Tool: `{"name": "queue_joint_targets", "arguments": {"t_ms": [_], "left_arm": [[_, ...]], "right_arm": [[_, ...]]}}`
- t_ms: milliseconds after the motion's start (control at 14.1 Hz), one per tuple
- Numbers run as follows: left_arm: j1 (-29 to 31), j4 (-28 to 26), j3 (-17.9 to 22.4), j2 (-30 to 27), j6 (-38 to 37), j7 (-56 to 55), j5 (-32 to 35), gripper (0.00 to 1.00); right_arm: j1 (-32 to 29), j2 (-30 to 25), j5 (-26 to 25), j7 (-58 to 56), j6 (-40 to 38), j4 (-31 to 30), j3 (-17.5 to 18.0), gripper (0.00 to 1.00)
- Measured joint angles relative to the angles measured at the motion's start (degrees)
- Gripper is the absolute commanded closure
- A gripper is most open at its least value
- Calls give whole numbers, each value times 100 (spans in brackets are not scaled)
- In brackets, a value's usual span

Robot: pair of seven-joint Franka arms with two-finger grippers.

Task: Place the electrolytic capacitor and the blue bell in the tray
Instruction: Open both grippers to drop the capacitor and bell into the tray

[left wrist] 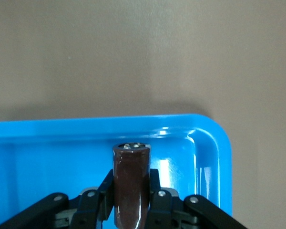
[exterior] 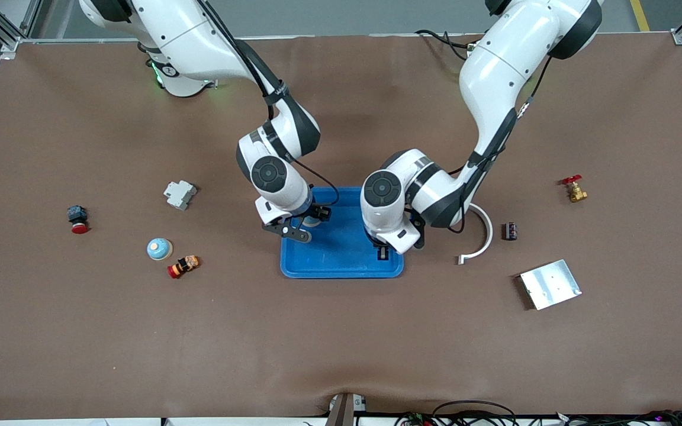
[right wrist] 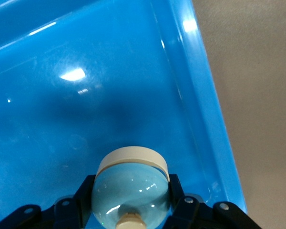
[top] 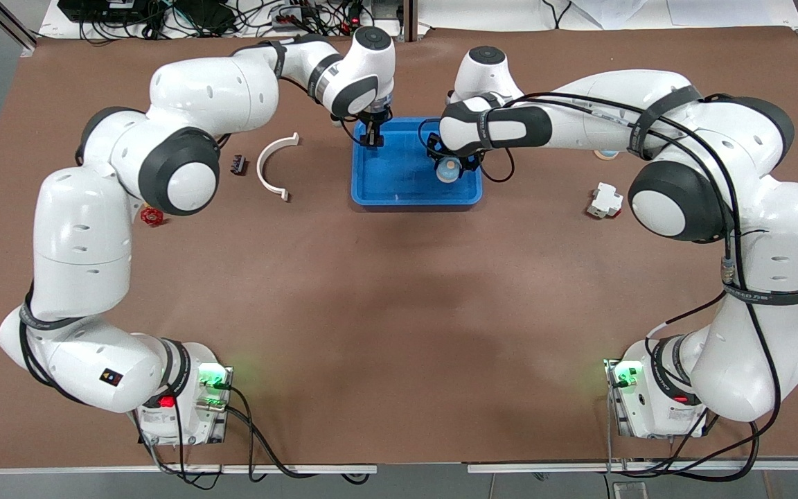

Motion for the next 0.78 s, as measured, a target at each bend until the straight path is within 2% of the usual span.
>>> {"name": "queue_joint_targets", "arguments": {"t_ms": [71, 142, 212, 354, 425, 496, 779], "left_arm": [[-18, 63, 0, 56, 2, -42, 0, 100], [-29, 106, 0, 94, 22, -61, 0, 100], [-37, 137, 0, 122, 64, -69, 0, 100], [-55, 176, 0, 161, 136, -74, 0, 100], [-71, 181, 0, 181, 176, -75, 0, 100], [-89, 181, 0, 202, 220, -77, 0, 100], [-162, 187, 1, 309, 298, -137, 0, 100]], "right_arm": [[-18, 3, 2, 0, 3, 2, -4, 44], [-34, 7, 5, 0, 3, 2, -7, 39], [-44, 18, 6, 0, 3, 2, -7, 21], [-53, 49, 10, 2, 4, 2, -7, 14], [-53, 59, 11, 3, 5, 5, -7, 4], [-53, 61, 31, 4, 7, 10, -7, 0], [-107, 60, 205, 2, 5, 55, -14, 0]]}}
